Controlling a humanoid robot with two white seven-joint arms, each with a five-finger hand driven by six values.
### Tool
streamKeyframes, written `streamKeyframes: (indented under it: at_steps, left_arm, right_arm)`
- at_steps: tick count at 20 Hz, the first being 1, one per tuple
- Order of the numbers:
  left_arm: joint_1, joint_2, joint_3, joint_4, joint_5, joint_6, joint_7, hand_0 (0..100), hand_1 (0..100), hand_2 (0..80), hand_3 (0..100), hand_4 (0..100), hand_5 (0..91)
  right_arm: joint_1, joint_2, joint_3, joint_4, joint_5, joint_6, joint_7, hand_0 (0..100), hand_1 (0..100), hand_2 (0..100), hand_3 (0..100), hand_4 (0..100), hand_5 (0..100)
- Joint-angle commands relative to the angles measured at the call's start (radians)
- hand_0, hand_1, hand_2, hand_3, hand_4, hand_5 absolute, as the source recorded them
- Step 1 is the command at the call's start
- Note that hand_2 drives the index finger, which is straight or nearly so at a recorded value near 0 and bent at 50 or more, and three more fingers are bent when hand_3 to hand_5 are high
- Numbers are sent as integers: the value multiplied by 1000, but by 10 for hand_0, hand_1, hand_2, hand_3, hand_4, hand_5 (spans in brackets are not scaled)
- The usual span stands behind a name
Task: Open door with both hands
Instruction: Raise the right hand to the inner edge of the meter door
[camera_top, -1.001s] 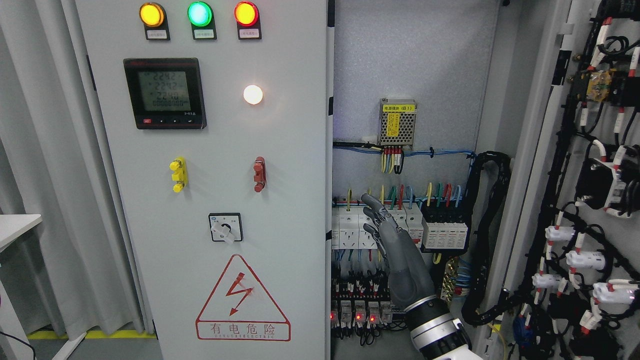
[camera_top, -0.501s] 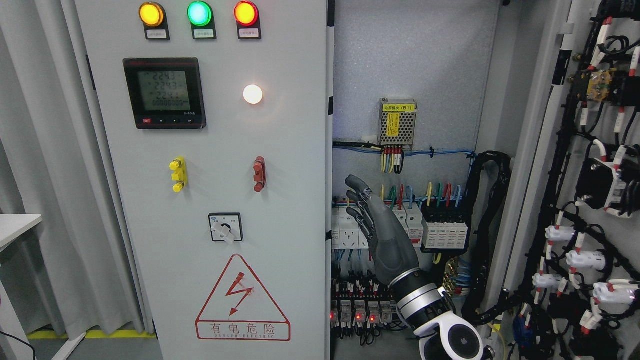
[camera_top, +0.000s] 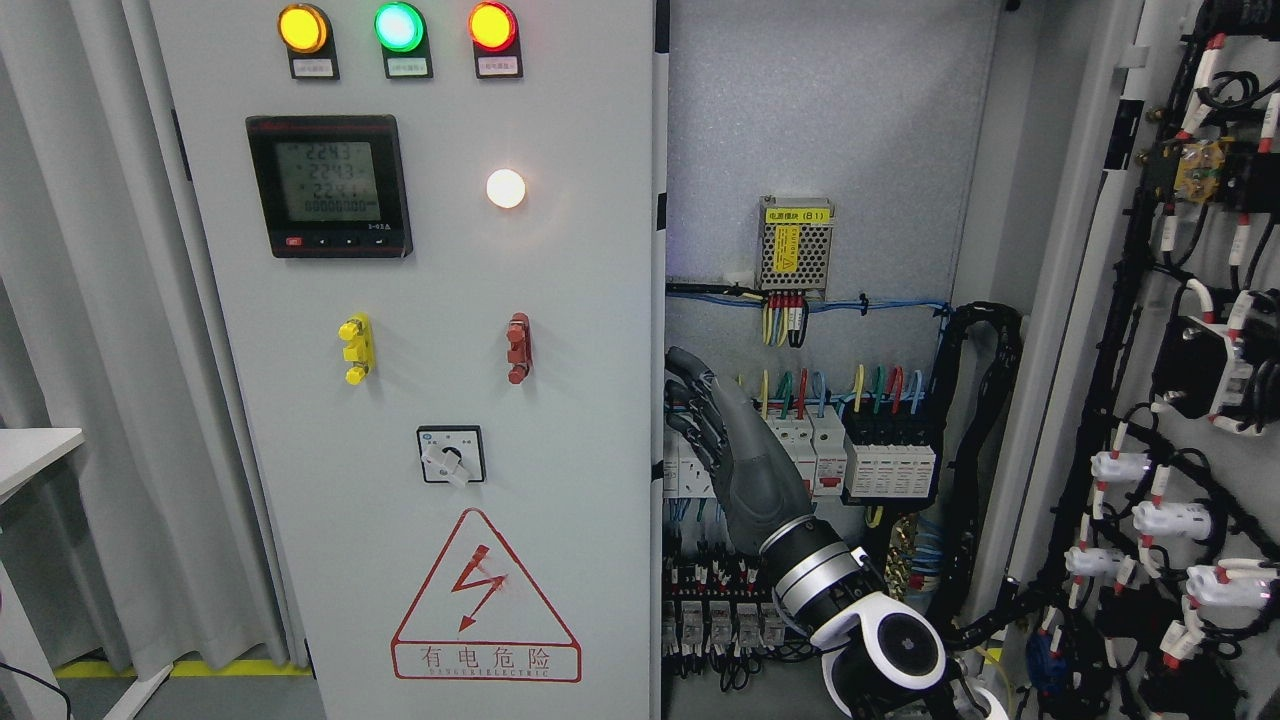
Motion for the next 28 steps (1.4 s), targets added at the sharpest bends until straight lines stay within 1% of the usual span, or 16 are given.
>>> streamKeyframes:
  at_steps: [1,3,5,6,8,11,13,15,16,19,21,23,25,26,28]
  left_arm:
    - [0,3,1,9,0,0,0,296,0,27,28,37,0]
    - [-1,3,1,9,0,2,0,296,0,27,28,36,0]
    - [-1,3,1,9,0,2,0,296,0,27,28,36,0]
    - [-1,3,1,9,0,2,0,296,0,27,28,36,0]
    - [-1,3,1,9,0,2,0,296,0,27,28,36,0]
    - [-3,1,1,9,0,2,0,296,0,27,27,36,0]
    - [-3,3,1,9,0,2,0,296,0,27,27,36,0]
    - [-3,6,1,9,0,2,0,296,0,27,27,36,0]
    - [-1,7,-1,9,0,2,0,296,0,27,27,36,0]
    - [-4,10,-1,9,0,2,-2,296,0,27,27,36,0]
    - [-4,12,-1,9,0,2,-2,296,0,27,27,36,0]
    - [-4,10,-1,9,0,2,-2,296,0,27,27,36,0]
    - [-4,10,1,9,0,2,-2,296,0,27,27,36,0]
    - [-6,10,1,9,0,2,-2,296,0,27,27,36,0]
    - [-9,12,-1,9,0,2,-2,296,0,27,27,37,0]
  right_arm:
    - [-22,0,13,67,-69,7,6,218,0,0,0,0,0]
    - [-31,0,13,62,-82,24,17,218,0,0,0,0,0]
    - [-34,0,13,56,-82,27,59,218,0,0,0,0,0]
    - [-37,0,13,56,-83,28,67,218,0,0,0,0,0]
    - [-45,0,4,59,-90,28,69,218,0,0,0,0,0]
    - [-49,0,-36,62,-160,33,72,218,0,0,0,0,0]
    - [-51,0,-41,56,-176,44,77,218,0,0,0,0,0]
    - [-51,0,-39,58,-176,45,110,218,0,0,0,0,0]
    - [-51,0,-41,61,-176,45,119,218,0,0,0,0,0]
    - [-52,0,-42,65,-179,50,121,218,0,0,0,0,0]
    - [-52,0,-44,62,-182,65,126,218,0,0,0,0,0]
    - [-52,0,-45,59,-182,65,147,218,0,0,0,0,0]
    - [-52,0,-68,62,-183,65,155,218,0,0,0,0,0]
    - [-52,0,-77,62,-195,65,155,218,0,0,0,0,0]
    - [-52,0,-83,61,-267,68,170,218,0,0,0,0,0]
